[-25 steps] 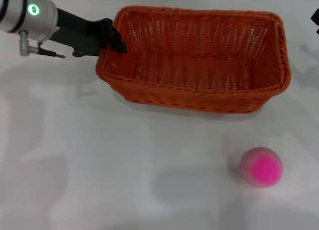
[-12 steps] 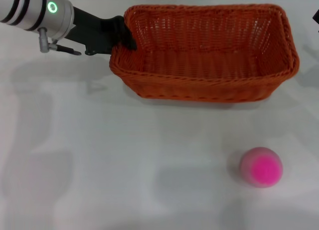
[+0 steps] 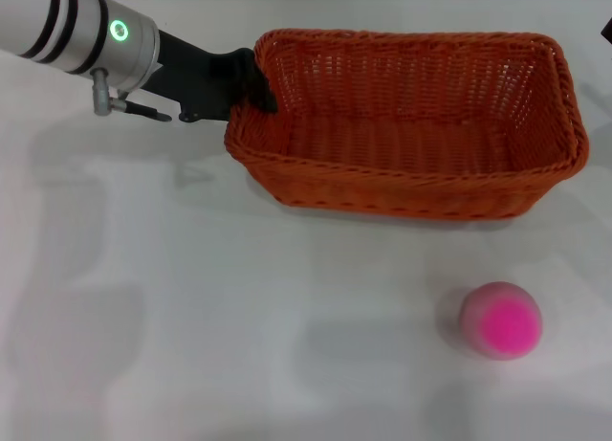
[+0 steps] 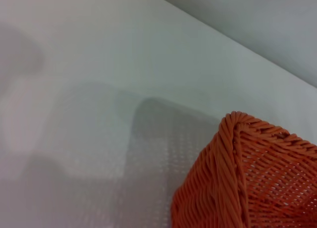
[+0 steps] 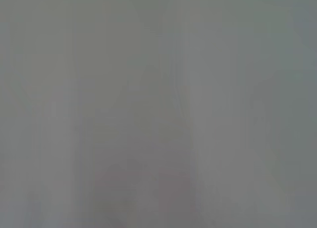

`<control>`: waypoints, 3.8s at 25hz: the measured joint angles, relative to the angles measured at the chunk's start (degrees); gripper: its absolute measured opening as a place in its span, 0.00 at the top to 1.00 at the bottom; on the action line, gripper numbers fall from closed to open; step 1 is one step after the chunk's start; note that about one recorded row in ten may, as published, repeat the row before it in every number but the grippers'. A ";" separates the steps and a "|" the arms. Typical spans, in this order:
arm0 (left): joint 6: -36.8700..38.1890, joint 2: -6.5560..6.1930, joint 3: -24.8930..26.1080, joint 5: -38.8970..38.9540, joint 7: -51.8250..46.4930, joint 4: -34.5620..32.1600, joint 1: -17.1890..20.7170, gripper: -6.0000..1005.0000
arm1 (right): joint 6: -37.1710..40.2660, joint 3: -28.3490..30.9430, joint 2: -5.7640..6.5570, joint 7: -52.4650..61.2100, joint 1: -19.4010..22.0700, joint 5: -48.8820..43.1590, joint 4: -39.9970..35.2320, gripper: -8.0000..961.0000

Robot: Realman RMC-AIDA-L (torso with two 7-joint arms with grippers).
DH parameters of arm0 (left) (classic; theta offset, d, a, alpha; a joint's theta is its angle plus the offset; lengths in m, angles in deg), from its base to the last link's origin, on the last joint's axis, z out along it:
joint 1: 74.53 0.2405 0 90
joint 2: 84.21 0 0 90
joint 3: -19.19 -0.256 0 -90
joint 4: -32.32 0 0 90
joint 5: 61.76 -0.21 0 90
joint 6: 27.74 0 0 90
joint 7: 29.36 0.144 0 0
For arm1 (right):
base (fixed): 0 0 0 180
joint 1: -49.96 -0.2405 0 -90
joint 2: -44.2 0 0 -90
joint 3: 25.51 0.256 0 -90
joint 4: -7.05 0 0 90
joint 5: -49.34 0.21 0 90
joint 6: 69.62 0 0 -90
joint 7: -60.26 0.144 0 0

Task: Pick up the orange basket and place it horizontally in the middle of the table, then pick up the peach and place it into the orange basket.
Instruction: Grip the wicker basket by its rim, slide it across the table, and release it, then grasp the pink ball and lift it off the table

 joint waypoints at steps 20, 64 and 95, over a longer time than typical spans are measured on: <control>-0.39 -0.37 -0.14 0.05 1.39 -0.06 2.27 0.83 | -0.46 -0.54 -0.11 0.00 0.00 0.02 0.57 0.23; -10.40 -5.04 6.69 19.97 32.07 10.45 17.29 0.25 | -2.23 -1.67 -0.11 2.07 1.47 0.01 -3.50 0.22; -10.10 0.08 17.21 48.97 95.09 14.69 42.41 0.25 | -16.89 -22.50 6.47 51.79 12.13 -17.35 -60.15 0.22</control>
